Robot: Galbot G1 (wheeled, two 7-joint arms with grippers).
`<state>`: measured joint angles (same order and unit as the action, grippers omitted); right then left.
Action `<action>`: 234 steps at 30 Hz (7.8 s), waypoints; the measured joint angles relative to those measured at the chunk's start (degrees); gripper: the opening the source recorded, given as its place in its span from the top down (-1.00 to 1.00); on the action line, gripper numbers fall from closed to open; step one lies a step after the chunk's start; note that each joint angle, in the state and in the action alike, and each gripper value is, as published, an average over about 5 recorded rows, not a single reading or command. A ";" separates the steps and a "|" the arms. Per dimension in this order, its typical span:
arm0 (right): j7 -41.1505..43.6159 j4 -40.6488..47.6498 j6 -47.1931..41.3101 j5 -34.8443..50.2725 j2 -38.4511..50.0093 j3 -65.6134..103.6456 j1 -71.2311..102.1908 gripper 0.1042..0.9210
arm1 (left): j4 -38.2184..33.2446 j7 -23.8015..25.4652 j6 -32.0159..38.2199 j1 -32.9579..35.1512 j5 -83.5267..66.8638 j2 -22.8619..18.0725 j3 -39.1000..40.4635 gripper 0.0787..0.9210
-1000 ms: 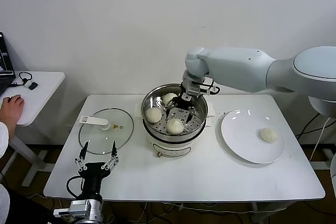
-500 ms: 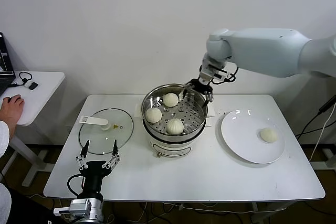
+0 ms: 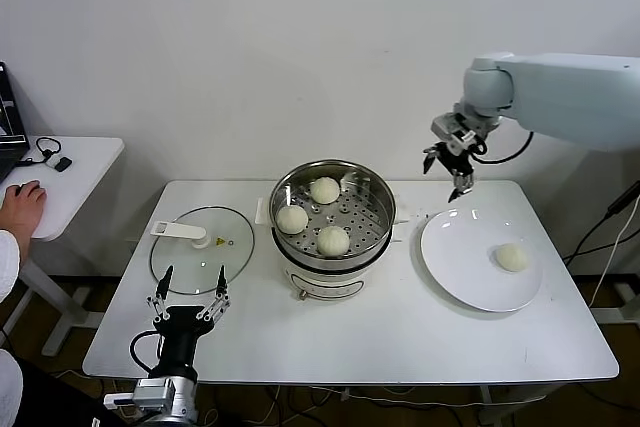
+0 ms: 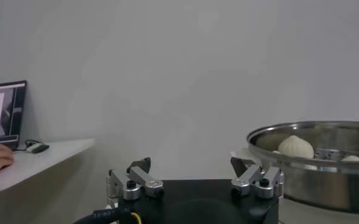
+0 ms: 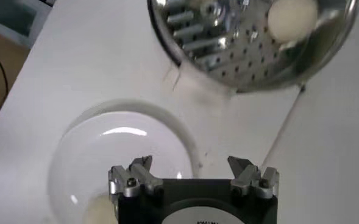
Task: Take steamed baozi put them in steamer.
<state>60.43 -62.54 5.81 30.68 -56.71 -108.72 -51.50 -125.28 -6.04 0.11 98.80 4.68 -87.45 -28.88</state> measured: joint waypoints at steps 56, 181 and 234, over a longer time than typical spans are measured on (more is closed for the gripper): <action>5.22 34.18 8.22 -28.84 7.24 42.02 40.98 -0.71 | 4.27 -0.78 1.17 0.94 1.30 -0.22 -0.93 -0.77; -37.57 -30.47 -32.49 15.69 19.98 35.24 18.92 -0.76 | -2.14 0.61 -0.36 -0.32 -1.43 2.76 -1.21 -0.77; -62.49 -55.45 9.65 -7.37 -8.61 142.59 149.17 -0.76 | -2.20 -0.26 2.37 2.20 1.49 1.19 -0.48 -0.77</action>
<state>-2.05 -117.99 15.46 23.31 -65.33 33.87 97.67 -127.48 -6.29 2.49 100.99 6.18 -86.26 -29.36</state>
